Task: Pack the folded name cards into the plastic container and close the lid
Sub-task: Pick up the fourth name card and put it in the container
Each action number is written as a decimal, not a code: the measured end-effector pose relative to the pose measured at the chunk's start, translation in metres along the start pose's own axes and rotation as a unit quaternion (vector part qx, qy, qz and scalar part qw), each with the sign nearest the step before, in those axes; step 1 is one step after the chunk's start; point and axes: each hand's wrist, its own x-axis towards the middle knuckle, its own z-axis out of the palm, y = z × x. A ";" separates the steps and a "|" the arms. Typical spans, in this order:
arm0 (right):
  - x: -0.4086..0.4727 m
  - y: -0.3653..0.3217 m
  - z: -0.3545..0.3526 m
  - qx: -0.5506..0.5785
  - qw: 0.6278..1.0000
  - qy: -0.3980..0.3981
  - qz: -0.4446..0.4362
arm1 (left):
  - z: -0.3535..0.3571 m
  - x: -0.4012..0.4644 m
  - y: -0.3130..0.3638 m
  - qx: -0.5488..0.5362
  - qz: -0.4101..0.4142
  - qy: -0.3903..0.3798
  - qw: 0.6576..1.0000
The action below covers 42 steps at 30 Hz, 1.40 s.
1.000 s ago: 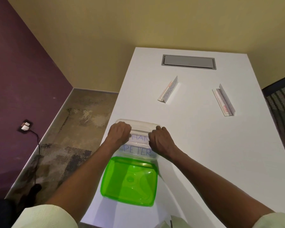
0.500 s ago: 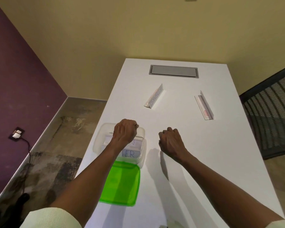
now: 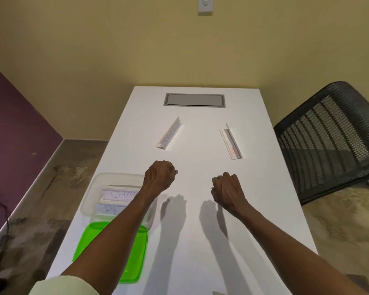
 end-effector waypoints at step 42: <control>0.058 0.149 0.077 0.176 0.945 -0.011 0.276 | 0.114 0.164 0.095 -0.016 -0.004 -0.091 0.996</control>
